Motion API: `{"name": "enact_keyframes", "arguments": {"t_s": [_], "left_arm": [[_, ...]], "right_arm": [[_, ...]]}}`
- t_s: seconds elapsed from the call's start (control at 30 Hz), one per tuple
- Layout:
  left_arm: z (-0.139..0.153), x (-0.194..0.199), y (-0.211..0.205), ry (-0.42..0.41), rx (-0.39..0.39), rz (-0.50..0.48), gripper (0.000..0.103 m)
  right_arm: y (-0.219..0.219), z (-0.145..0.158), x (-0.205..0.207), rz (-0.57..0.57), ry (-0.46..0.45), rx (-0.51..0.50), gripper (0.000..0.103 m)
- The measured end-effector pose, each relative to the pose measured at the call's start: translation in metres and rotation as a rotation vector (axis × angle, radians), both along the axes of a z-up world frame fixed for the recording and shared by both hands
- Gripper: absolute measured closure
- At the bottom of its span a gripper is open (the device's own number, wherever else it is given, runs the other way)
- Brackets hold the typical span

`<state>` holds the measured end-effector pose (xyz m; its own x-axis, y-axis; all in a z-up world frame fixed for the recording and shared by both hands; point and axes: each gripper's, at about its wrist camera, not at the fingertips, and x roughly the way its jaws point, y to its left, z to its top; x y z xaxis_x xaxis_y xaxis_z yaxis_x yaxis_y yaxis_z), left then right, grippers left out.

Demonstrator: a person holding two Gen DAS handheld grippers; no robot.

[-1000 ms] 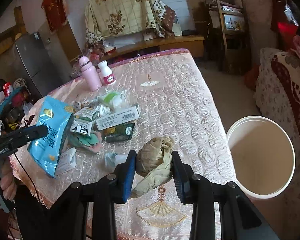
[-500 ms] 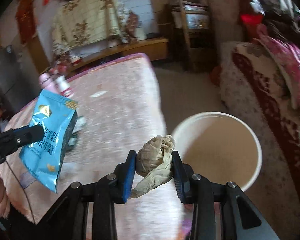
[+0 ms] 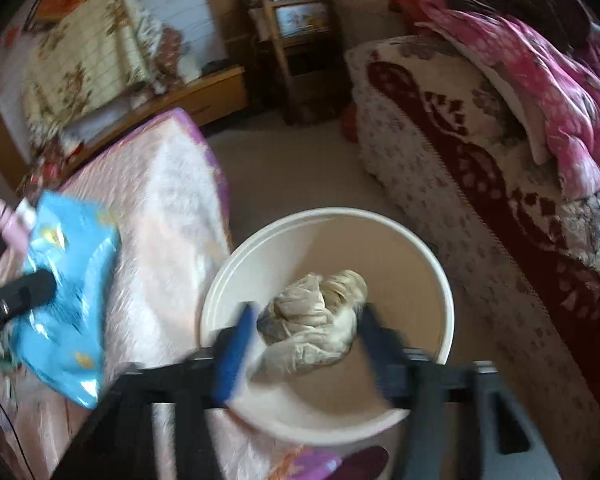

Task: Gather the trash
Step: 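Carry both items over the white bucket and open both tools to drop them, then move both tools back toward the trash on the bed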

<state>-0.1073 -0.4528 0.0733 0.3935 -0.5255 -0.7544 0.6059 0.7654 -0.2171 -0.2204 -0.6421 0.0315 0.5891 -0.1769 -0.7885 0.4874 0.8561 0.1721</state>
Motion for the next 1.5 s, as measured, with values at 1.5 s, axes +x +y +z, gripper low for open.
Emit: {"name": "enact_keyframes", "arguments": {"t_s": [1.5], "left_arm": [[0.037, -0.036, 0.197, -0.142, 0.007, 0.262, 0.028]], "right_arm": [[0.157, 0.061, 0.008, 0.237, -0.086, -0.102, 0.026]]}}
